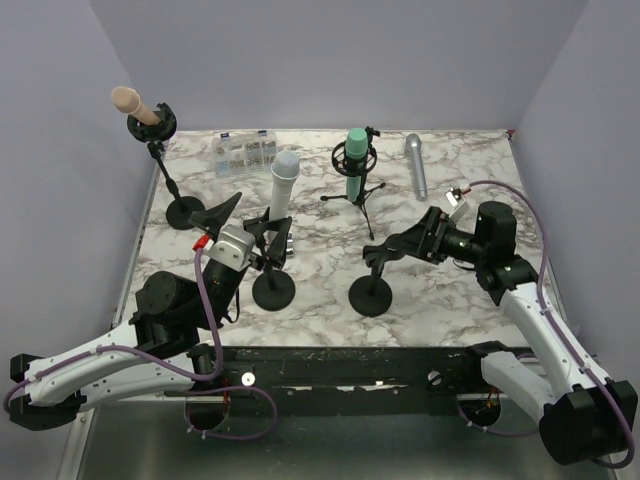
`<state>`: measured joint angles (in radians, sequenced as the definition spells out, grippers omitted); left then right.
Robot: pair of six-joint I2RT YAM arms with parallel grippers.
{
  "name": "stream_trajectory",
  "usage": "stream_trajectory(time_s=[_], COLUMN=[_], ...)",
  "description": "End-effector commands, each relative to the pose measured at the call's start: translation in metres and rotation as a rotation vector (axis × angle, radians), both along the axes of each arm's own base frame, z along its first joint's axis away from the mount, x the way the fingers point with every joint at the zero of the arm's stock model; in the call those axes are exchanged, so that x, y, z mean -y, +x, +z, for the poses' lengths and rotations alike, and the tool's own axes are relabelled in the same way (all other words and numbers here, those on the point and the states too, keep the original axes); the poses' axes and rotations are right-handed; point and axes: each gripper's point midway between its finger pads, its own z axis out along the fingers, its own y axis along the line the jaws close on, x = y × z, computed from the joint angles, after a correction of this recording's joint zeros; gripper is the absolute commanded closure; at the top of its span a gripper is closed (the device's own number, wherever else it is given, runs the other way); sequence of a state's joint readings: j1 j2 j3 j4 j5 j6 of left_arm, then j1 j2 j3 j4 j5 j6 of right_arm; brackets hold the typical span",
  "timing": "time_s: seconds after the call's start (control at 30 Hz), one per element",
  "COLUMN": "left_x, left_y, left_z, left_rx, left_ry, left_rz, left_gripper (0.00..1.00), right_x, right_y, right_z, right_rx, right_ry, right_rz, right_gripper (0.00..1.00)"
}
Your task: Remove the microphone from the stand
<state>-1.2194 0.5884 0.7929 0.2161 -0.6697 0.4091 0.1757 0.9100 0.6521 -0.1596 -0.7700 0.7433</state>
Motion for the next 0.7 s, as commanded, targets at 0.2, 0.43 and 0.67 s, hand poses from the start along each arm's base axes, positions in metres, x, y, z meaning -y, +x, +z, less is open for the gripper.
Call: stream_trajectory(time_s=[0.2, 0.43, 0.67], left_x=[0.004, -0.009, -0.014], left_y=[-0.001, -0.004, -0.016], left_z=[0.013, 0.029, 0.02], left_rx=[-0.028, -0.125, -0.236], left_ry=[-0.044, -0.139, -0.138], left_rz=[-0.027, -0.142, -0.234], left_gripper=[0.02, 0.02, 0.01], right_x=[0.023, 0.048, 0.01], right_y=[0.036, 0.068, 0.077], right_z=[0.051, 0.081, 0.115], right_rx=[0.173, 0.202, 0.293], right_ry=[-0.211, -0.304, -0.15], right_rz=[-0.103, -0.286, -0.094], right_gripper=[0.0, 0.0, 0.0])
